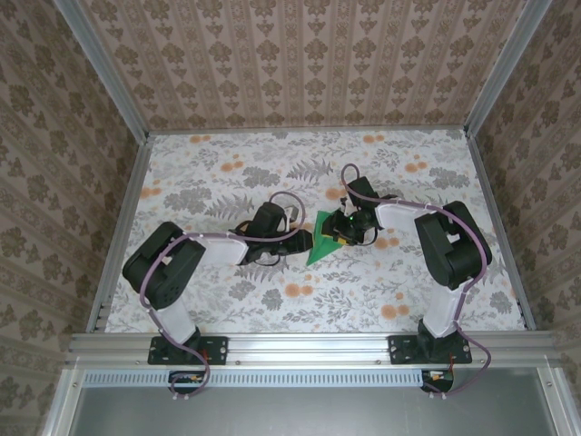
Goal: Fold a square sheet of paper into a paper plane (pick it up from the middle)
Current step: Fourth fold the wing at the center of the table.
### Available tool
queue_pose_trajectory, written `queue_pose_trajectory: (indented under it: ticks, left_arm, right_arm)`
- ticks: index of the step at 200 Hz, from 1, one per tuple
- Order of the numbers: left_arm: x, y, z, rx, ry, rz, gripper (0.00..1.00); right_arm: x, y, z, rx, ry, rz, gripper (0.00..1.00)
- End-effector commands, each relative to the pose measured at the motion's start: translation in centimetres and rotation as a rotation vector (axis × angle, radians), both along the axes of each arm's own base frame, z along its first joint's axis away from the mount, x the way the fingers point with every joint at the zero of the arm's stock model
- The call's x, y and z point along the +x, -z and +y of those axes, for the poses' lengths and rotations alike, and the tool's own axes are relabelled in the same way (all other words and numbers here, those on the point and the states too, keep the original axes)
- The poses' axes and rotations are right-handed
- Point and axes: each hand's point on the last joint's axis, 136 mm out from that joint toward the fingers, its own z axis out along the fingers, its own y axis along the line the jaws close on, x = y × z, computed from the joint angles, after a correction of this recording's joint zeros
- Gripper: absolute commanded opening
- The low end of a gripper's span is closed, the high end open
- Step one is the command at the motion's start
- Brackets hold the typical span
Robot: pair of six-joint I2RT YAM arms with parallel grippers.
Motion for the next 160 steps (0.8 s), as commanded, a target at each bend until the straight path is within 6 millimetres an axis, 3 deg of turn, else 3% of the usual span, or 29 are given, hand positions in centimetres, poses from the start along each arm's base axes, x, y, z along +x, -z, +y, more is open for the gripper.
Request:
queue_pose_trajectory:
  ticks: [1, 54, 109, 136, 160]
  left_arm:
    - [-0.2, -0.2, -1.5, -0.05, 0.038, -0.003, 0.37]
    - [-0.2, 0.6, -2.6, -0.043, 0.063, -0.033, 0.37]
    - [0.4, 1.0, -3.6, -0.032, 0.091, -0.099, 0.23]
    - [0.4, 0.9, -3.4, -0.02, 0.106, -0.138, 0.11]
    - [0.2, 0.9, -3.2, -0.014, 0.131, -0.163, 0.07]
  right_arm:
    - [-4.3, 6.8, -4.9, -0.247, 0.064, 0.185, 0.48]
    - [-4.2, 6.5, -4.5, -0.225, 0.064, 0.18, 0.48]
    - [-4.0, 5.7, -3.8, -0.179, 0.057, 0.166, 0.48]
    - [-3.1, 3.5, -3.2, -0.118, 0.027, 0.096, 0.48]
    - [-1.9, 0.4, -2.2, -0.009, -0.031, -0.019, 0.48]
